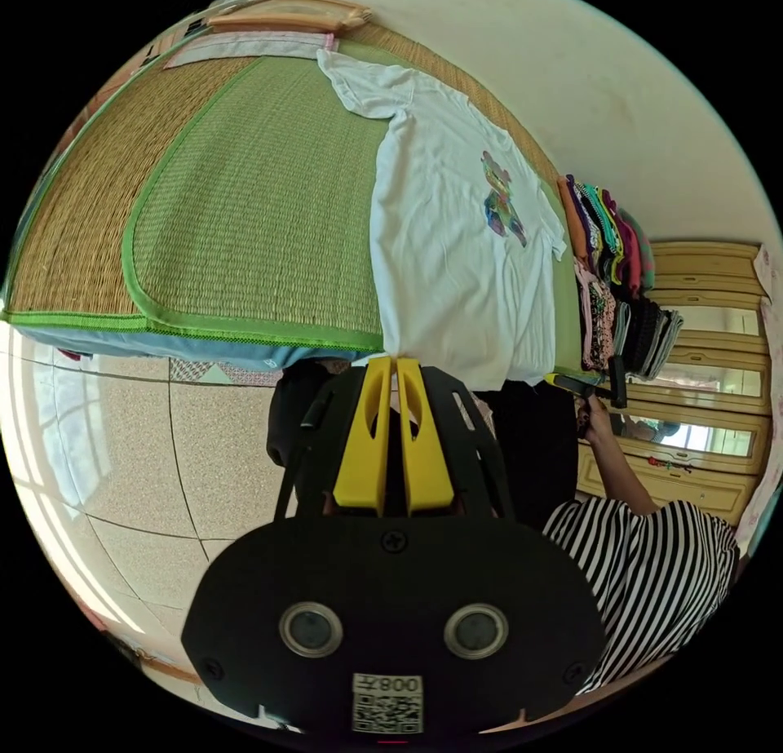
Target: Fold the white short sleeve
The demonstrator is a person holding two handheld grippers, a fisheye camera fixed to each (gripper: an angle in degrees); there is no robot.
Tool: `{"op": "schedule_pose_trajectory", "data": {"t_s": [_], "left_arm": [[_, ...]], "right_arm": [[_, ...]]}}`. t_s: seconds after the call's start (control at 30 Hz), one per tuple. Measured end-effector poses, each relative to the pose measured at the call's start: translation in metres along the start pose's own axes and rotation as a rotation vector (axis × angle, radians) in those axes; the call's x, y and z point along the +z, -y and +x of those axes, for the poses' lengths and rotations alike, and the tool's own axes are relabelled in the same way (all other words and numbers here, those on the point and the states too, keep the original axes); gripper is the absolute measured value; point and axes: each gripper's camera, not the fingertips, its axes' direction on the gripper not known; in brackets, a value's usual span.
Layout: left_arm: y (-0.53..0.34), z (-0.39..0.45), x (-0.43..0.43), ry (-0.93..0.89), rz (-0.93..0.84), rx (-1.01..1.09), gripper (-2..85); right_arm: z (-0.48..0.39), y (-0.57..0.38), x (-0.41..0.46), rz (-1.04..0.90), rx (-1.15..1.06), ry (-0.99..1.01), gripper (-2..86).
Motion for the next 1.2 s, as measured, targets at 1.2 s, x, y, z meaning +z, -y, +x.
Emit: {"op": "schedule_pose_trajectory", "data": {"t_s": [1.2], "left_arm": [[0.033, 0.002, -0.003, 0.098, -0.167, 0.007, 1.2]], "right_arm": [[-0.041, 0.044, -0.021, -0.139, -0.005, -0.036, 0.9]]}}
